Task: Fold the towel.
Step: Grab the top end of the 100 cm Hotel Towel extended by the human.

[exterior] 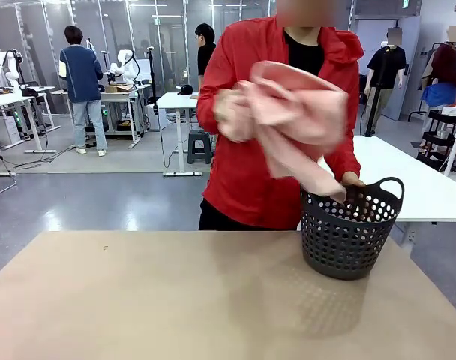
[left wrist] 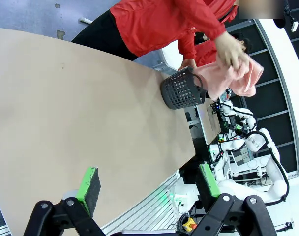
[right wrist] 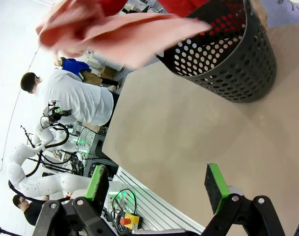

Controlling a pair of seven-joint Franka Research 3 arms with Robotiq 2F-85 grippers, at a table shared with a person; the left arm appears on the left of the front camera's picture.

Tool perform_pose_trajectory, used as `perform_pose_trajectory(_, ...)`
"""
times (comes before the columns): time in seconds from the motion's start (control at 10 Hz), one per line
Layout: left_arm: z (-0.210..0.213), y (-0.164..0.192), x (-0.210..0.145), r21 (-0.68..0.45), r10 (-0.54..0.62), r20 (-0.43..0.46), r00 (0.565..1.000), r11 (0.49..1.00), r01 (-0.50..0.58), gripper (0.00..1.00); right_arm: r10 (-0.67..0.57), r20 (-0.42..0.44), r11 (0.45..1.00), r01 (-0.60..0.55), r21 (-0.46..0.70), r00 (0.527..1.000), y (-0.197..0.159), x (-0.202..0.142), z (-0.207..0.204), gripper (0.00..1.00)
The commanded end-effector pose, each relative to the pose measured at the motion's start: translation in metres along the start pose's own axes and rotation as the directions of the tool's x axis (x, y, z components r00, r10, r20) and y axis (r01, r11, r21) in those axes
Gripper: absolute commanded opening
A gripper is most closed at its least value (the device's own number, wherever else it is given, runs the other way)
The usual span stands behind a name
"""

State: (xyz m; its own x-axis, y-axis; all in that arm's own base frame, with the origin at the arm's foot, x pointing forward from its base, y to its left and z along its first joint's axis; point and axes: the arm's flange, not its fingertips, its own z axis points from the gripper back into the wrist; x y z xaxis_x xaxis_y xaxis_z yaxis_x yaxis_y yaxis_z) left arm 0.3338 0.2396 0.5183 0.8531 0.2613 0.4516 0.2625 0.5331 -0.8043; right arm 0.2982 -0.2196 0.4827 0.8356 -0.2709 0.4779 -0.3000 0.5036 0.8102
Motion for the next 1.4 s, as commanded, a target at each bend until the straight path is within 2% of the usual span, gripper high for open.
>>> perform_pose_trajectory(0.0,0.0010,-0.0003,0.0003,-0.017,-0.018,0.002,1.000,1.000,0.018,1.00,0.021,0.010,1.000,-0.022,0.013,1.000,0.0004,0.0021,0.0013,1.00)
perform_pose_trajectory(1.3,0.0010,-0.0003,0.0003,-0.017,-0.018,0.002,1.000,1.000,0.018,1.00,0.021,0.010,1.000,-0.022,0.013,1.000,0.0004,0.0021,0.0013,1.00)
